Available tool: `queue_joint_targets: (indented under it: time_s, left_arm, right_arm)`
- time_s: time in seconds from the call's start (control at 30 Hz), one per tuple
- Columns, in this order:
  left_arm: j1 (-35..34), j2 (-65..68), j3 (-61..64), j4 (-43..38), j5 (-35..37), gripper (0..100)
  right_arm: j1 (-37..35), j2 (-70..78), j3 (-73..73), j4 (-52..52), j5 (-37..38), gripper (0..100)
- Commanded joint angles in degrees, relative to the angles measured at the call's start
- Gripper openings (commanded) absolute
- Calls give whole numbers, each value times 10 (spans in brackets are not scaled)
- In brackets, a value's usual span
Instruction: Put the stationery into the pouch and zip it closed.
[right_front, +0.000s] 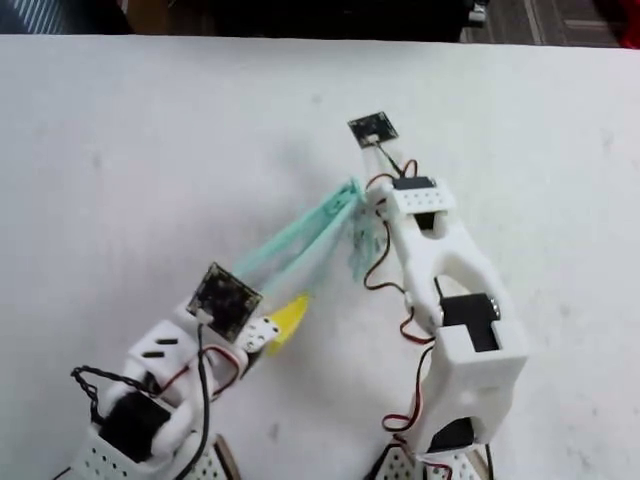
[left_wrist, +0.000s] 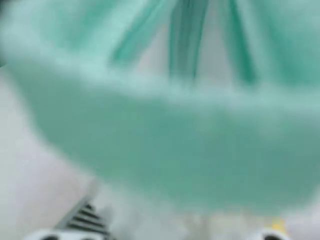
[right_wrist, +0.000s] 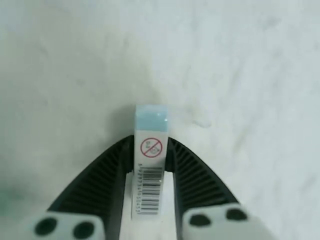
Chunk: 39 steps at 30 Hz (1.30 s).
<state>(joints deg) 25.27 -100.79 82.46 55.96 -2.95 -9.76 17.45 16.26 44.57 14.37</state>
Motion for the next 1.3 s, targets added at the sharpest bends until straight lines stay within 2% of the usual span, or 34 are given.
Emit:
queue_joint_targets:
  time_s: [0.0,0.43,0.7,0.8,1.03,1.27]
  left_arm:
    - [-35,2,-8,-19,49,229]
    - [-34,2,-8,-19,52,229]
    - [-34,2,-6,-20,52,229]
    - [-34,2,-5,-20,52,229]
    - [-34,2,-5,-20,52,233]
    - [-34,2,-5,-20,50,234]
  right_arm:
    - [-2,-73,14,-3,-4,16]
    - [-7,-544,125,1,-2,16]
    - [-13,-758,66,98,-2,16]
    - [-61,-802,50,108,-2,16]
    - [-241,-836,48,58,-7,16]
    - [-312,-822,49,5,-7,16]
